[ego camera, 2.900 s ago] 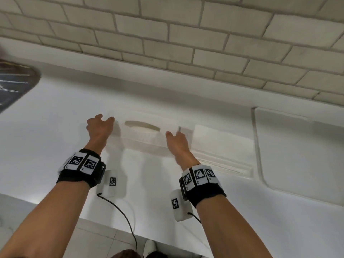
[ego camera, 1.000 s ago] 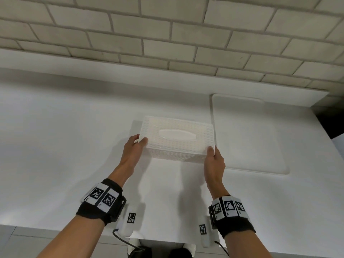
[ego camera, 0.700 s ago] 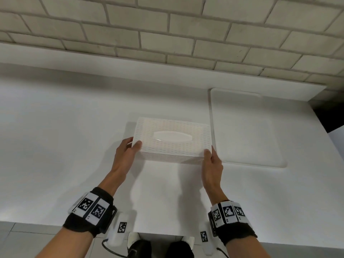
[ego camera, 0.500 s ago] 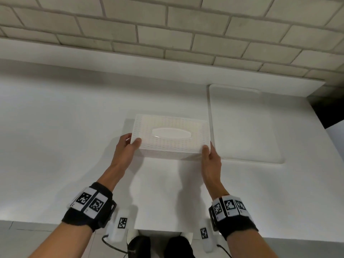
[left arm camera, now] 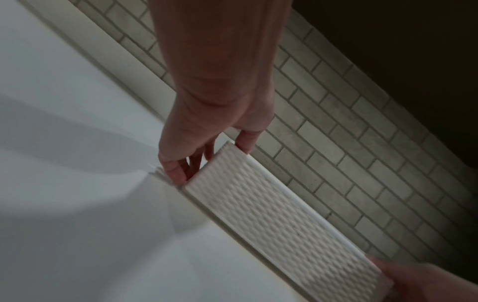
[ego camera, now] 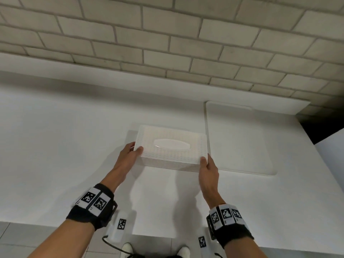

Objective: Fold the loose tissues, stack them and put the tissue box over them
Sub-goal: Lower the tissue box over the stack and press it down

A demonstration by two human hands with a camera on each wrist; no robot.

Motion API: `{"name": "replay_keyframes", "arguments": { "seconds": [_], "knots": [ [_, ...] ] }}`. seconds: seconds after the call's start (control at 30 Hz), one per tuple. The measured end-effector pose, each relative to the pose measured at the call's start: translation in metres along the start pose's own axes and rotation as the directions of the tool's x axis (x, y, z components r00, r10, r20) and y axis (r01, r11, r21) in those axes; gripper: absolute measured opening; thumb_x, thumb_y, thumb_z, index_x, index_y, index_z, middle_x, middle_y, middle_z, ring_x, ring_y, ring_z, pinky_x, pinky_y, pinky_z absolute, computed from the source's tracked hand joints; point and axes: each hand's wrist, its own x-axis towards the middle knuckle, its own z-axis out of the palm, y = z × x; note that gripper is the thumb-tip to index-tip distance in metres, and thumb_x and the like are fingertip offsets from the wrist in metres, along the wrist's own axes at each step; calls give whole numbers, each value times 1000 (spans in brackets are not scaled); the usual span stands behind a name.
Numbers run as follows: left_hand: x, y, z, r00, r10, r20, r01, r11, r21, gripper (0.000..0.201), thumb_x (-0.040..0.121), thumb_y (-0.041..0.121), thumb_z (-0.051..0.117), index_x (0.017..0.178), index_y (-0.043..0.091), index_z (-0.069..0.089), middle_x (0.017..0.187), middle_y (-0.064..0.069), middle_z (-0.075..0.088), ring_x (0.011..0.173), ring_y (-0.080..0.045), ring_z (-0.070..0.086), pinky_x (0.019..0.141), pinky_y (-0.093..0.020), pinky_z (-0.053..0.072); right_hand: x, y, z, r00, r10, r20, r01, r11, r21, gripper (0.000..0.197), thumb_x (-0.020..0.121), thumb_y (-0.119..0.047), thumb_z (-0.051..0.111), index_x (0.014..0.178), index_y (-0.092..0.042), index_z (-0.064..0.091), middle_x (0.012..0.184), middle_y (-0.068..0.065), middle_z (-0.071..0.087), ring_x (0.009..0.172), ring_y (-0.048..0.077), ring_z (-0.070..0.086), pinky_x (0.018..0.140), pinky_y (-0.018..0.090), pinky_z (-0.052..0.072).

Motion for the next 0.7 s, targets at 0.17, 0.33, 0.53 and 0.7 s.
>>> {"name": "replay_keyframes", "arguments": {
  "seconds": [0.17,0.33,0.53,0.7],
  "knots": [
    [4,9,6,1000,-2,-27,2,1000,-12,39,95,25,54,134,19,52,126,-3,61,118,-24,56,103,-39,42,9,-3,2,999,49,11,-49,998,34,39,101,-25,38,137,-26,50,132,-3,58,119,16,52,104,28,37],
    [3,10,9,999,4,-46,-4,1000,5,39,97,25,52,135,18,52,128,-4,60,121,-25,54,99,-36,40,14,-2,3,999,33,28,-34,999,35,40,101,-25,38,140,-21,46,135,-1,57,122,18,52,103,29,38],
    [5,9,7,999,2,-46,-2,1000,11,47,94,35,54,139,21,51,138,-2,57,130,-24,49,109,-44,37,17,-1,2,999,-36,9,36,999,40,34,102,-25,41,133,-20,53,124,-6,61,114,13,55,96,24,39],
    [7,13,8,999,2,-55,0,1000,30,43,93,33,55,133,21,54,128,-2,62,119,-24,56,104,-41,43,24,1,6,999,35,-37,-35,999,-5,38,100,-32,42,134,-21,54,126,-3,62,118,19,56,106,36,42]
  ]
}}
